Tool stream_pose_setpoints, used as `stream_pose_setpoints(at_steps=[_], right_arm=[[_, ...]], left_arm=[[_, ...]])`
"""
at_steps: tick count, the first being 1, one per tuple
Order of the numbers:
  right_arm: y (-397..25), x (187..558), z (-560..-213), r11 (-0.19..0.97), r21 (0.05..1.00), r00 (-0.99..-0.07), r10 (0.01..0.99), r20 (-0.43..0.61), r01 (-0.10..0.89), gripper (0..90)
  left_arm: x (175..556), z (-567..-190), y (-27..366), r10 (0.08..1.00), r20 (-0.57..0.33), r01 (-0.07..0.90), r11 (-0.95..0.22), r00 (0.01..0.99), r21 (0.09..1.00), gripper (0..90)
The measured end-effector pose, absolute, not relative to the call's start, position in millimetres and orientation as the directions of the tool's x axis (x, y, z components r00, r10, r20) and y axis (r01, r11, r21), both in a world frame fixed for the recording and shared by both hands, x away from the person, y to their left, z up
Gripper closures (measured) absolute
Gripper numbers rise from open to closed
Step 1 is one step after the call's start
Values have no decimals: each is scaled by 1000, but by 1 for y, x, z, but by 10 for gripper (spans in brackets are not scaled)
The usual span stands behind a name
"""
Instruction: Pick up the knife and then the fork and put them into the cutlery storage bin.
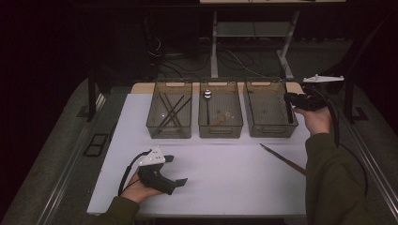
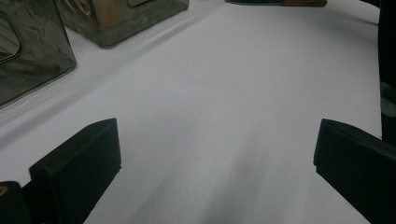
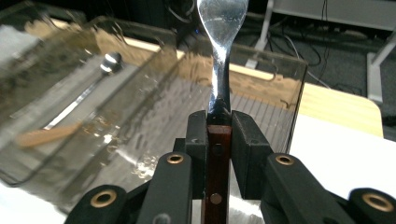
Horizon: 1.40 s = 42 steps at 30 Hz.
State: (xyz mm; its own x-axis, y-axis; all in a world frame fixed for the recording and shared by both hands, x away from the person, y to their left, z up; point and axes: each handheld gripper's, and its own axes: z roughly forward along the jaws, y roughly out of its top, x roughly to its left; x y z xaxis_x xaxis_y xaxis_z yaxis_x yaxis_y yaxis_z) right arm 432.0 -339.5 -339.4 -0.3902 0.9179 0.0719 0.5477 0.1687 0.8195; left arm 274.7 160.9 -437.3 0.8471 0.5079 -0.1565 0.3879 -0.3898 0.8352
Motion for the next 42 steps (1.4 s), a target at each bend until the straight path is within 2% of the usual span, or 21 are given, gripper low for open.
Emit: stream_pose_setpoints(at_steps=[7,17,21,22,23,24,30,36,42], right_arm=[[-333,449,-364,238,759,-400,916,32,606,774],[-332,453,-388,267,706,-405,914,31,656,772],[-330,453,-394,310,685,-424,906,-2,659,761],[-331,454,-394,304,688,-422,907,3,659,748],[-332,454,-393,297,692,-430,903,21,658,683],[-332,453,-391,280,705,-423,906,32,652,656],[-336,446,-378,226,751,-436,895,91,620,546],[-341,427,-361,173,787,-470,868,163,592,483],[-341,397,-352,175,820,-515,841,163,546,434]], left_arm=[[275,-437,161,505,-153,383,-390,849,837,0],[274,-437,160,504,-155,387,-396,850,833,0],[274,-438,160,503,-154,387,-400,850,831,0],[274,-438,160,503,-155,387,-399,850,831,0],[274,-438,160,502,-155,387,-400,851,831,0],[274,-438,160,502,-155,387,-400,851,831,0],[274,-438,160,503,-157,389,-397,850,831,0],[274,-437,160,502,-158,388,-395,850,833,0],[273,-437,159,501,-154,385,-398,852,833,0]])
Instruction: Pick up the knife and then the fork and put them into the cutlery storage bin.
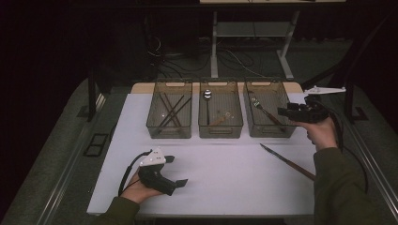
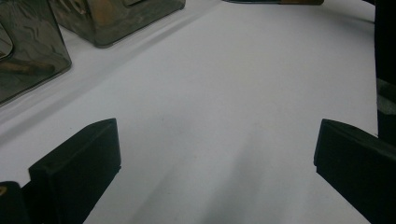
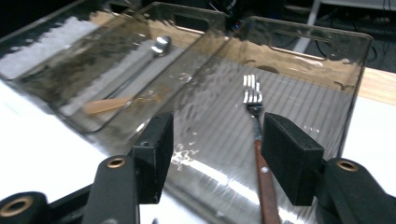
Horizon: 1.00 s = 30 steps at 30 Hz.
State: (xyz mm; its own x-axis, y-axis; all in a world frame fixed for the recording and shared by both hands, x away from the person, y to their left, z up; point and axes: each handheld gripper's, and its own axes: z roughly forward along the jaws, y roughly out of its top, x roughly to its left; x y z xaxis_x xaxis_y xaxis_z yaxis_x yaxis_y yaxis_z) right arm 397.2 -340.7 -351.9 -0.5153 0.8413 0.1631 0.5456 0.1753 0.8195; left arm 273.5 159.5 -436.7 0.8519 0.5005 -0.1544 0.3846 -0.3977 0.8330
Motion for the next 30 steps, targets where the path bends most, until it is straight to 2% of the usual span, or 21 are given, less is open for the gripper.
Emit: stream_pose_setpoints(at_steps=[13,21,25,30], right_arm=[[-341,341,-363,207,844,-590,793,151,495,370],[-343,322,-376,244,840,-627,767,139,485,357],[-345,316,-384,256,828,-632,761,146,500,361],[-351,309,-393,272,809,-626,766,146,521,418]], left_arm=[[273,-437,160,507,-151,385,-395,848,834,0],[273,-437,160,504,-142,378,-405,852,833,0],[273,-437,160,501,-144,378,-404,853,833,0],[272,-436,160,498,-144,376,-406,855,833,0]])
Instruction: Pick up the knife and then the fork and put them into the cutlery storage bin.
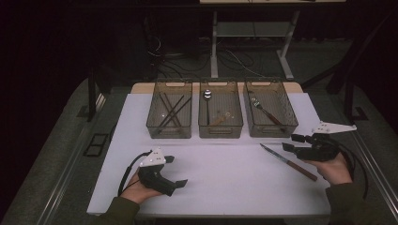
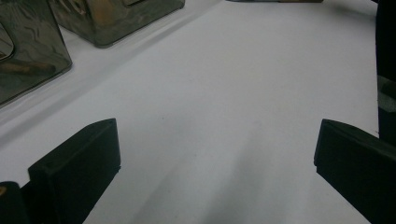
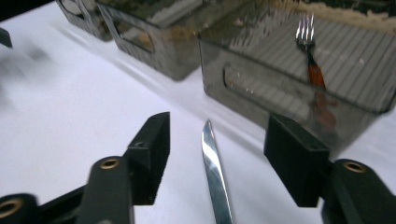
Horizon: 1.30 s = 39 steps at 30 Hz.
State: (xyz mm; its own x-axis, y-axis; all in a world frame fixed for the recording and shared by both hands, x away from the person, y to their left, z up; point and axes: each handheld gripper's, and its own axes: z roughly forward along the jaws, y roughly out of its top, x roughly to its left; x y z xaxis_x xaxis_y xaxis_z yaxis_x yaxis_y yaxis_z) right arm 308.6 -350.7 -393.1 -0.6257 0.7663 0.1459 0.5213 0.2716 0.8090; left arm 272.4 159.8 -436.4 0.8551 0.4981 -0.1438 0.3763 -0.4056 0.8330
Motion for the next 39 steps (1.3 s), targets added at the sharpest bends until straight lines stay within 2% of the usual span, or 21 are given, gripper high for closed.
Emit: stream_pose_setpoints(at_steps=[13,32,39], right_arm=[[-356,304,-419,421,688,-640,764,82,591,599],[-357,309,-437,534,555,-674,736,66,637,689],[-349,311,-434,622,504,-725,689,11,599,750]], left_arm=[[272,-436,160,495,-147,377,-405,856,833,0],[272,-437,158,490,-150,380,-411,859,829,0],[272,-437,158,483,-154,379,-413,862,828,0]])
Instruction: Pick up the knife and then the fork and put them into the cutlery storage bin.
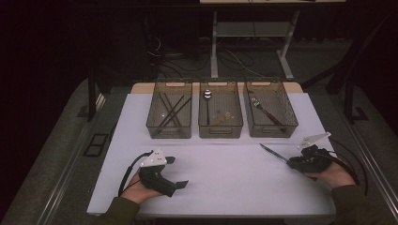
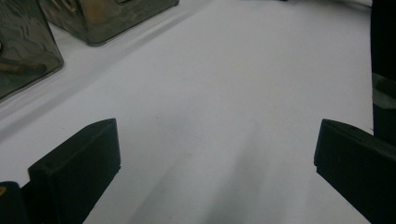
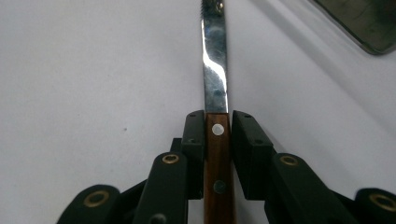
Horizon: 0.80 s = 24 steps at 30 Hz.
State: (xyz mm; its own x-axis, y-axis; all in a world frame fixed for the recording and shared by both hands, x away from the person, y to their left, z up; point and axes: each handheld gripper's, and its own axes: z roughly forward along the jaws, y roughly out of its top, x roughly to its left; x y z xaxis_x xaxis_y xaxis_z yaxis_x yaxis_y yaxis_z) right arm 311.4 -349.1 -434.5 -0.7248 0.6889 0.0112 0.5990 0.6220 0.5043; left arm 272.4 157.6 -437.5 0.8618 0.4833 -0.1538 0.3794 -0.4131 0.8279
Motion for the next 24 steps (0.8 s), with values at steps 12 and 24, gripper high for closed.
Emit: stream_pose_setpoints(at_steps=[12,24], right_arm=[[-319,344,-422,763,207,-782,623,16,612,753],[-302,353,-420,810,73,-812,583,-1,582,769]], left_arm=[[272,-438,156,481,-156,382,-416,863,825,0],[272,-438,156,479,-158,381,-414,863,826,0]])
